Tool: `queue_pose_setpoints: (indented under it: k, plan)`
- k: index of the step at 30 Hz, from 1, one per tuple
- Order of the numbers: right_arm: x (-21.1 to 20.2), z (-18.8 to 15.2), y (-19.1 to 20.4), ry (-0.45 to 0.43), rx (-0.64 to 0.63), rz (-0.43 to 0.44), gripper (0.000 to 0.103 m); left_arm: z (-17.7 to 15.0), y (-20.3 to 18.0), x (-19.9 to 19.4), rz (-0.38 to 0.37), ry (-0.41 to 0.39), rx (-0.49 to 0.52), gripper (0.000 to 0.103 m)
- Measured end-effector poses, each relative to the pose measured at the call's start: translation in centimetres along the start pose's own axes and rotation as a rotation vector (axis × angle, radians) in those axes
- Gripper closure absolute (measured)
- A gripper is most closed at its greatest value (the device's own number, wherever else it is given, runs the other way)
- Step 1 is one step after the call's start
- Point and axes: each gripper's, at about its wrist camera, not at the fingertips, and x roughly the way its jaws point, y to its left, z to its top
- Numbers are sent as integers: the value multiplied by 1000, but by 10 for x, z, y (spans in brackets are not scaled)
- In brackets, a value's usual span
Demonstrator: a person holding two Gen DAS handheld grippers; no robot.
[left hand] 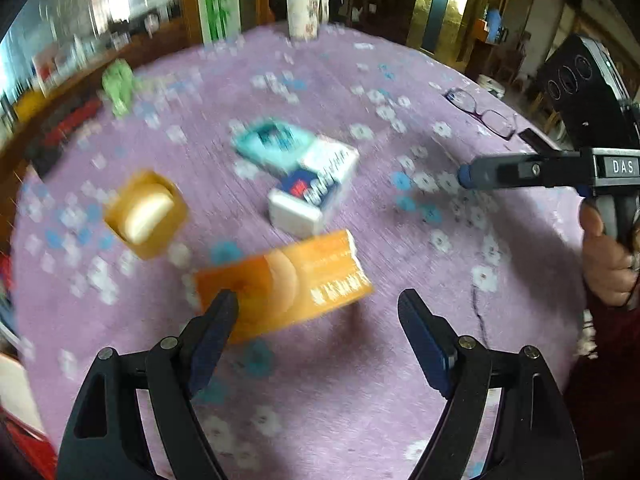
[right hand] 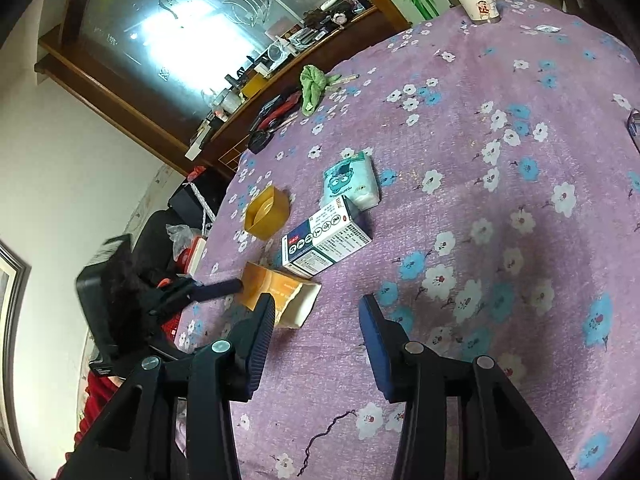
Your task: Collect trash
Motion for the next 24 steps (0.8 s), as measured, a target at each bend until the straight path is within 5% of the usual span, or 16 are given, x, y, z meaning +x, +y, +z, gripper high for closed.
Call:
queue_pose_setpoints:
  k: [3, 9, 12, 15, 19, 24]
  plan:
    - [0, -1, -1, -1, 4, 0, 56, 14, 8, 1, 41, -15, 13, 22]
    - [1, -3, -7, 1, 21, -12, 53, 33, 33, 35, -85, 65, -59, 23]
    - [2, -4, -9, 6, 26, -14, 53, 26, 44, 55, -170, 167, -119, 22]
    - [2, -3, -9, 4, 21, -14, 53, 15, 46, 47, -208, 160, -143, 22]
    - [5, -2, -9, 6, 15, -13, 53, -7, 37, 31, -219, 137, -154, 20]
    - [8, -5, -4, 16, 6, -28, 53, -26, 13, 17, -86, 64, -177, 20]
